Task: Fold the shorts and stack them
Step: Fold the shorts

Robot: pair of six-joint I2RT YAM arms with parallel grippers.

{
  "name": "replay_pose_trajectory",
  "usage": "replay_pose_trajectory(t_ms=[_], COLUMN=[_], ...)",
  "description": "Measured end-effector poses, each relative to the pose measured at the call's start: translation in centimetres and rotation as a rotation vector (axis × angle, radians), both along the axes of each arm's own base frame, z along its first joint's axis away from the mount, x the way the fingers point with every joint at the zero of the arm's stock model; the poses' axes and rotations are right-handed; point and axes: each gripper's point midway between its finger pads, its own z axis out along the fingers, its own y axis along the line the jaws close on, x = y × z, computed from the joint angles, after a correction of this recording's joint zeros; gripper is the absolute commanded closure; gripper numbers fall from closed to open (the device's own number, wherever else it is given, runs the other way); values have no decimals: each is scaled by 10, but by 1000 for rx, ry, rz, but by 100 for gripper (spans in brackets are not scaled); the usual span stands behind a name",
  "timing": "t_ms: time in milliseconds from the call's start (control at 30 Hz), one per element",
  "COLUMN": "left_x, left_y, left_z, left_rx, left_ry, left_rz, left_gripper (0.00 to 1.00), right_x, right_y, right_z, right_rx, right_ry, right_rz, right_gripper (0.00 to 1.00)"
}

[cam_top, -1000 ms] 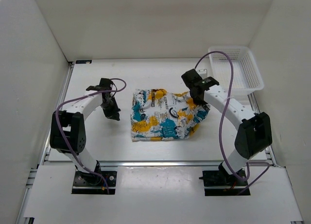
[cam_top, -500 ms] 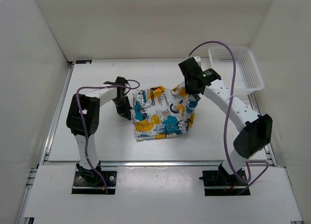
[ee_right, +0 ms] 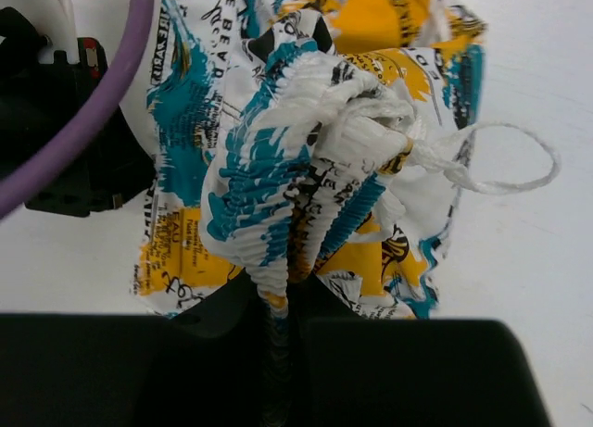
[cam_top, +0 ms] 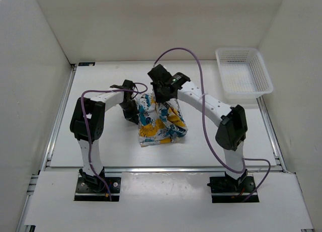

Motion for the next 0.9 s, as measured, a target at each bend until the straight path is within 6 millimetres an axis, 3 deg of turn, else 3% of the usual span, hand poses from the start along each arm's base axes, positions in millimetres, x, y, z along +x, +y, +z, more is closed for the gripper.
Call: replay_pose_trajectory(t_ms=[167, 267, 300, 367, 400, 433, 500, 533, 633, 700, 800, 833, 867, 900], left_x=[0, 0, 0, 0, 1, 0, 1, 2, 9, 13, 15, 15, 15, 16], left_y=[0, 1, 1, 2, 2, 4, 11, 17, 36, 50, 64, 66, 67, 66], left_z=[0, 0, 0, 0, 1, 0, 2, 4, 16, 31, 57, 65, 72, 78], left_rx=[-1, -1, -1, -1, -2, -3, -5, -7, -16, -23, -30, -31, -32, -34], left_ry=[-3, -3, -4, -4, -5, -5, -3, -3, -25, -54, -107, -123, -139, -153], left_rz=[1, 3, 3, 5, 8, 11, 31, 48, 96, 131, 159, 161, 159, 157], left_gripper=[90, 90, 90, 90, 90, 87, 74, 69, 53, 48, 49, 51, 61, 65], right_x=[-4, -4, -4, -2, -1, -1, -2, -3, -10, -15, -21, -23, -25, -27], right_y=[23, 31, 34, 42, 48, 55, 68, 71, 73, 66, 39, 29, 17, 6], right_z=[-31, -38, -39, -37, -36, -34, -34, -35, -33, -27, -10, -2, 7, 14], right_rx=[24, 49, 63, 100, 127, 161, 228, 255, 309, 339, 367, 378, 392, 393], right_ry=[80, 101, 106, 108, 106, 103, 109, 116, 132, 128, 99, 79, 59, 37], right_rz=[20, 24, 26, 30, 38, 52, 83, 99, 137, 146, 124, 110, 94, 81], right_gripper=[100, 100, 94, 73, 55, 23, 3, 0, 0, 0, 12, 22, 50, 65])
